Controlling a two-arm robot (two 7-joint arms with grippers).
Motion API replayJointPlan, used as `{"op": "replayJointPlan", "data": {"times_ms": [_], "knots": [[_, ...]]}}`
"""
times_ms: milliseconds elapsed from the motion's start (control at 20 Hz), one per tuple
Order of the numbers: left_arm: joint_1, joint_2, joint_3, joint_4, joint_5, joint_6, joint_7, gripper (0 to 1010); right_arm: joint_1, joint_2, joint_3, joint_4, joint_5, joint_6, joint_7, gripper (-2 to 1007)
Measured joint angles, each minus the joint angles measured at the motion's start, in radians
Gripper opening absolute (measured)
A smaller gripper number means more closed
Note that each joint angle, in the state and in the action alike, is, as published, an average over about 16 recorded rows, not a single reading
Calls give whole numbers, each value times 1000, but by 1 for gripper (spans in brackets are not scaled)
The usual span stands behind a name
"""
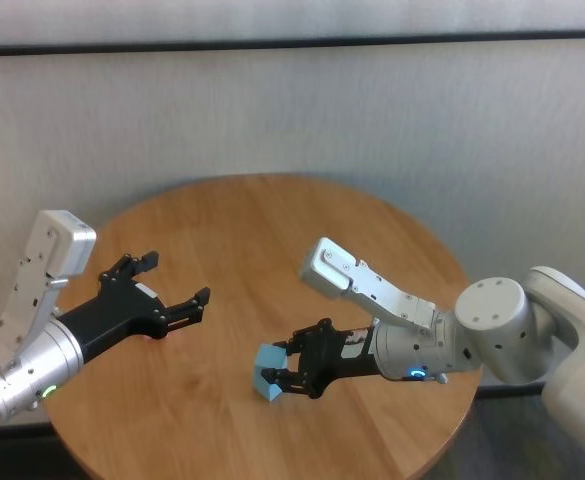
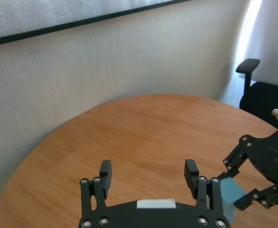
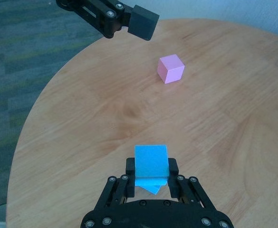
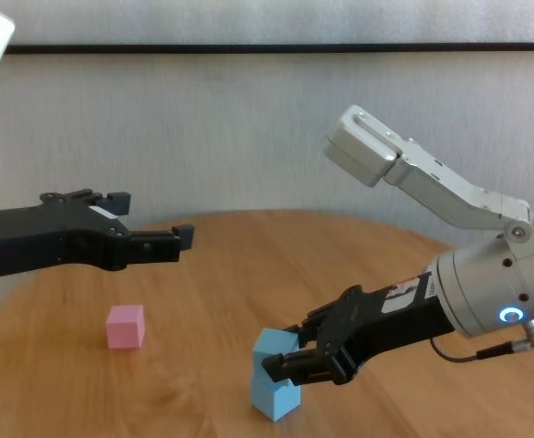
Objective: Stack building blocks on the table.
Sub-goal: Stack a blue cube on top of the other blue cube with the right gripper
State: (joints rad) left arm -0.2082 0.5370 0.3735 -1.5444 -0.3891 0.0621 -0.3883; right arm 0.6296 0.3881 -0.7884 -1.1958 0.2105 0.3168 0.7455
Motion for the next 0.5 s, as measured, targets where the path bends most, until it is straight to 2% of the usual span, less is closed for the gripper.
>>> {"op": "replayJointPlan", "data": {"times_ms": [500], "knots": [[0,0,0,0,0,0,0,999,8,-6,-2,16,-2,-5,8,381]]}}
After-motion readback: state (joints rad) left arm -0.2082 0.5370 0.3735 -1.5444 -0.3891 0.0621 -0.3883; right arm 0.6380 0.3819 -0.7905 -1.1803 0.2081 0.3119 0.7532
